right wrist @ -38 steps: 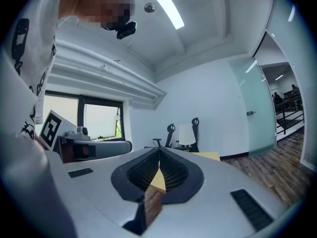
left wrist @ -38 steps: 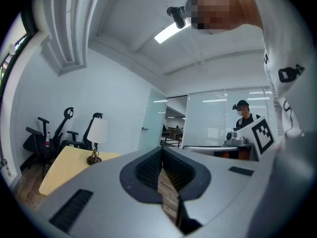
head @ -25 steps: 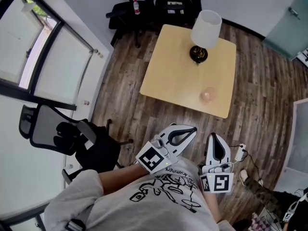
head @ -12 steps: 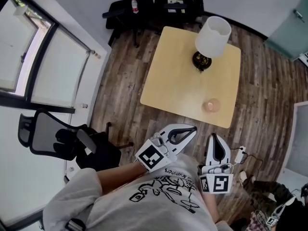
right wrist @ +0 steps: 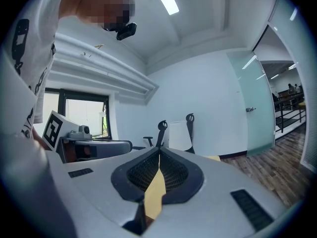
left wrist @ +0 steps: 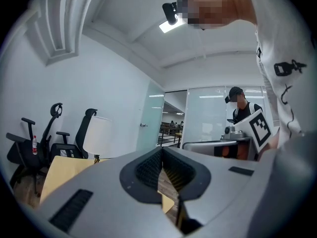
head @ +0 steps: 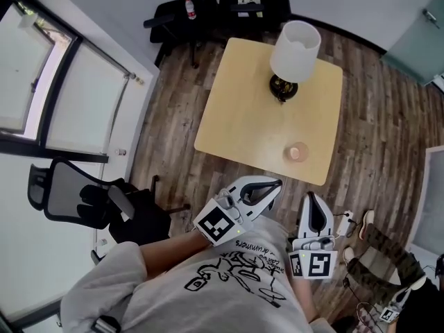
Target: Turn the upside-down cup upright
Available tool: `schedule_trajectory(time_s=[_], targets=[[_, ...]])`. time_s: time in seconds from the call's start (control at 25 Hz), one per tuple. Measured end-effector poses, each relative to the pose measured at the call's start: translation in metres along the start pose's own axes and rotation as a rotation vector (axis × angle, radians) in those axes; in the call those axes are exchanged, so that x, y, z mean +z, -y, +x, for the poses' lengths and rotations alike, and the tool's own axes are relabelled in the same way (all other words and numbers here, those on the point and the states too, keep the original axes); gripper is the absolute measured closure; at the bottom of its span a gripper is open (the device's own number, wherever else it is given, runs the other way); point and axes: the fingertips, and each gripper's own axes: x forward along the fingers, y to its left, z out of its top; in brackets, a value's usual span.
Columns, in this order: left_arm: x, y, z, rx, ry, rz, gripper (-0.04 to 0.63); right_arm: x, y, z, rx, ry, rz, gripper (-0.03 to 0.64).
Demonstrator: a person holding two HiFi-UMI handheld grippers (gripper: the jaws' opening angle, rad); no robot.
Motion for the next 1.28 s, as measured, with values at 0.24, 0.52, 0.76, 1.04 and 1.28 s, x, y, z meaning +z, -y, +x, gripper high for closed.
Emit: schedule_trajectory(time_s=[0.24,0.52,0.76,1.04,1.28], targets=[[-0.003,0.003,0.021,0.024,-0.004,-0.004,0.586,0.006,0.028,-0.003,0.012,0.003,-0.031,0.594],[-0.026,0.001,0.023,0.047,-0.051,-0.036,0.586,-0.02,0.034,-0.008,0.014,-0.061,0.009,0.594],[-0.066,0.004,0.019,0.041,-0.13,-0.081,0.586,-0.056,0.033,-0.008,0.021,-0.117,0.072,0.594],[-0.082,0.001,0.034,-0.003,-0.171,-0.019,0.586,-0.064,0.054,-0.001,0.022,-0.12,0.051,0.594],[-0.086,-0.015,0.054,-0.024,-0.168,0.058,0.586,-0.064,0.074,0.014,0.091,-0.081,-0.028,0.592]])
